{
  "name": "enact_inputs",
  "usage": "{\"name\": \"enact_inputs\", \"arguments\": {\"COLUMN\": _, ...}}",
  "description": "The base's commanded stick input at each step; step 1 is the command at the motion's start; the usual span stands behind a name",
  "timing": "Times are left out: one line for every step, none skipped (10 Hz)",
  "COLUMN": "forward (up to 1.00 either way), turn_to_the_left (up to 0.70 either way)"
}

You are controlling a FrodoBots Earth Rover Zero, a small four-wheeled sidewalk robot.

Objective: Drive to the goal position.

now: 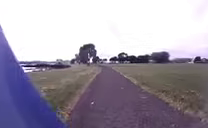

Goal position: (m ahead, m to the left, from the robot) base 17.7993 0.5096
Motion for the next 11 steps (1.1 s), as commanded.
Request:
{"name": "enact_inputs", "arguments": {"forward": 0.7, "turn_to_the_left": 0.0}}
{"name": "enact_inputs", "arguments": {"forward": 0.7, "turn_to_the_left": 0.0}}
{"name": "enact_inputs", "arguments": {"forward": 0.7, "turn_to_the_left": 0.0}}
{"name": "enact_inputs", "arguments": {"forward": 0.7, "turn_to_the_left": 0.0}}
{"name": "enact_inputs", "arguments": {"forward": 0.7, "turn_to_the_left": 0.0}}
{"name": "enact_inputs", "arguments": {"forward": 0.7, "turn_to_the_left": 0.0}}
{"name": "enact_inputs", "arguments": {"forward": 0.7, "turn_to_the_left": 0.0}}
{"name": "enact_inputs", "arguments": {"forward": 0.7, "turn_to_the_left": 0.0}}
{"name": "enact_inputs", "arguments": {"forward": 0.7, "turn_to_the_left": 0.0}}
{"name": "enact_inputs", "arguments": {"forward": 0.7, "turn_to_the_left": 0.0}}
{"name": "enact_inputs", "arguments": {"forward": 0.7, "turn_to_the_left": 0.0}}
